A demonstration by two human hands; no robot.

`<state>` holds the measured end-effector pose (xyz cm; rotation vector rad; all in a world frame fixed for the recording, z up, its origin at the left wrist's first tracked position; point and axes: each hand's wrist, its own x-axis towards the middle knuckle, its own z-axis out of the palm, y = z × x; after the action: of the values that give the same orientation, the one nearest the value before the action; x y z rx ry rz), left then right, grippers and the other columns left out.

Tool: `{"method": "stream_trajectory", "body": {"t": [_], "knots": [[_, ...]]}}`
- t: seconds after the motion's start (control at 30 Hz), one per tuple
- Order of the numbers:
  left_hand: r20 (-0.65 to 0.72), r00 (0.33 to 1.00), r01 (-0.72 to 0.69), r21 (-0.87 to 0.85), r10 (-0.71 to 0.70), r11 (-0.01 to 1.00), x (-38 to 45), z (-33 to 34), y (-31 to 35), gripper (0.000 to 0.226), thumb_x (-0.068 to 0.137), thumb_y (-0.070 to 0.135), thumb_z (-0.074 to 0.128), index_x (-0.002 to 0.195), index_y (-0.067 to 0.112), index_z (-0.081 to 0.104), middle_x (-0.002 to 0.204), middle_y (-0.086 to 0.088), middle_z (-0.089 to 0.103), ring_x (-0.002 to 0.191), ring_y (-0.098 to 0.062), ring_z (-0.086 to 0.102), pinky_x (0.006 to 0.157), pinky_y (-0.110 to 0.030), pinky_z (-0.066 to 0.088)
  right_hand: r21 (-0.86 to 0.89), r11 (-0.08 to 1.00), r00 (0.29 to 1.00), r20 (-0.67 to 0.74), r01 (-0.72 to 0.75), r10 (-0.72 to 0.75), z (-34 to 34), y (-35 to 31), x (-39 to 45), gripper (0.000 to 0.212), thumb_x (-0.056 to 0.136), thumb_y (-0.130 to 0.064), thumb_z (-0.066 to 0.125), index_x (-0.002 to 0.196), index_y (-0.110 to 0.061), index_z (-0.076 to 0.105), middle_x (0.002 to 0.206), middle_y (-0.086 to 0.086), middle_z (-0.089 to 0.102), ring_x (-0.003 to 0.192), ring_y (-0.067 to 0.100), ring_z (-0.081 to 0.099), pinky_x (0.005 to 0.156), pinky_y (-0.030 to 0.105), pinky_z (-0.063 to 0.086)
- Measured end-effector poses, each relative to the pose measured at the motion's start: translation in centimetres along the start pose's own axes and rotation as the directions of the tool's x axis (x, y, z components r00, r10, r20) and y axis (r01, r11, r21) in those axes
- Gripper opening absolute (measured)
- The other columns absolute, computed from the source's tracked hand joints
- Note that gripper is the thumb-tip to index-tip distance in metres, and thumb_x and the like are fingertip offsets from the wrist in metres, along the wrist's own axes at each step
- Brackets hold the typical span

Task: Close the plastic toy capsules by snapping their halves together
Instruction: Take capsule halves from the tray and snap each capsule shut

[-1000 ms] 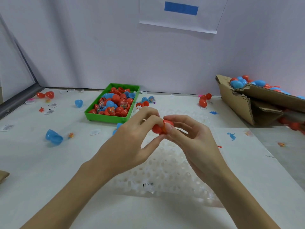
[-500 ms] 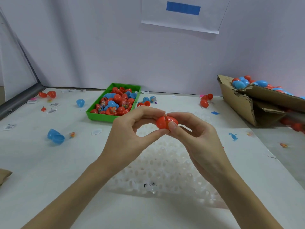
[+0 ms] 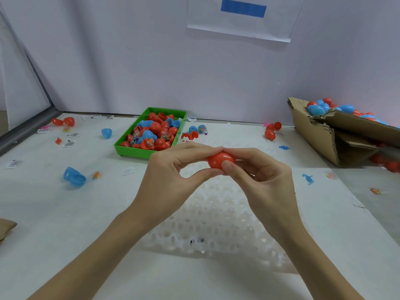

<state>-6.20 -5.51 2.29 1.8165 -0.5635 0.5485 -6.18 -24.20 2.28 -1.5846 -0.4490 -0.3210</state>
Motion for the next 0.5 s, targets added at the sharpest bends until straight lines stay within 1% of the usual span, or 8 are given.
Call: {"method": "stream_trajectory", "body": {"t": [0.07,0.13,0.23,0.4,0.5], "knots": [[-0.005,1.0,0.026,-0.027,-0.026,0.999,-0.02,-0.16,-0.03,0.043,0.08,0.027,0.082,0.122,0.026,0.073,0.115,0.017,0.076,0.112,-0.005,0.071,0.096,-0.016,0.054,-0.032,0.999,1.0,0.018,0.022,-0.022,-0.02,0.13,0.02,0.023,0.092,-0.014,0.072,0.115,-0.017,0.075,0.102,-0.01,0.078,0.098,0.013,0.075,0.083,0.017,0.057],[-0.002,0.999,0.053,-0.064,-0.053,0.997,0.05,-0.34,-0.05,0.044,0.078,0.024,0.086,0.121,0.023,0.076,0.112,0.015,0.078,0.109,-0.005,0.073,0.096,-0.018,0.056,-0.04,0.999,0.999,0.039,0.035,-0.034,0.01,0.24,-0.02,0.022,0.095,-0.012,0.069,0.116,-0.018,0.074,0.104,-0.011,0.077,0.102,0.012,0.074,0.084,0.017,0.056],[-0.003,0.997,0.081,-0.143,-0.082,0.986,0.07,-0.29,0.14,0.045,0.075,0.02,0.089,0.117,0.016,0.076,0.109,0.009,0.079,0.104,-0.011,0.076,0.094,-0.022,0.058,0.057,0.998,0.998,0.061,0.014,-0.017,0.04,0.17,-0.01,0.021,0.097,-0.014,0.067,0.117,-0.017,0.073,0.108,-0.006,0.077,0.108,0.016,0.072,0.088,0.018,0.056],[-0.07,0.997,0.035,-0.077,-0.04,0.996,-0.14,-0.12,0.43,0.039,0.074,0.021,0.089,0.111,0.016,0.078,0.102,0.01,0.079,0.096,-0.012,0.077,0.088,-0.019,0.059,0.182,0.982,0.996,0.085,-0.043,0.028,0.07,0.15,0.04,0.024,0.099,-0.02,0.064,0.12,-0.017,0.074,0.117,0.0,0.076,0.116,0.019,0.069,0.094,0.021,0.055],[-0.08,0.996,-0.046,0.048,0.049,0.998,-0.26,-0.01,0.71,0.041,0.078,0.021,0.087,0.117,0.014,0.078,0.106,0.008,0.078,0.098,-0.008,0.075,0.089,-0.017,0.057,0.189,0.981,0.998,0.057,-0.041,0.031,0.07,0.27,-0.08,0.027,0.098,-0.02,0.065,0.123,-0.016,0.074,0.119,-0.001,0.075,0.117,0.018,0.069,0.097,0.023,0.054]]}}
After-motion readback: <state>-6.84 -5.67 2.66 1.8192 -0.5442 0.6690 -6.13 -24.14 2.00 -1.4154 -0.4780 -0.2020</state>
